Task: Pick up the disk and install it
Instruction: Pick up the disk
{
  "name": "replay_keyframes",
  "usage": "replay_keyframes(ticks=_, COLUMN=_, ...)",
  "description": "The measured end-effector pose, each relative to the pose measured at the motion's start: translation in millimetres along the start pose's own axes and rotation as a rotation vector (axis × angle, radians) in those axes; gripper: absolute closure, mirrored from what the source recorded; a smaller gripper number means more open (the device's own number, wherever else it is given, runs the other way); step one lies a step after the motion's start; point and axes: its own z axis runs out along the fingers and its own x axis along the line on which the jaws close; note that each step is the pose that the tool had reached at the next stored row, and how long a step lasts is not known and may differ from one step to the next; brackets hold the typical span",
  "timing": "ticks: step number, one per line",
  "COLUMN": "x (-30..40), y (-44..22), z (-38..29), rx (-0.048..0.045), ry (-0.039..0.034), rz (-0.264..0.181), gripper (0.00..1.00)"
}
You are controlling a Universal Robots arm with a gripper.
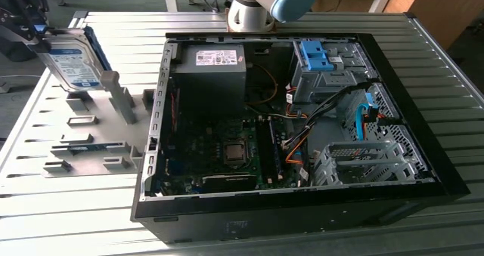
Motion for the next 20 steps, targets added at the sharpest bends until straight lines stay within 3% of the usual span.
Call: replay_keyframes(ticks=20, x=-0.6, y=0.4, z=-22.4, rx=0.0001, ry=-0.0001, rz=0.0, gripper=0.64)
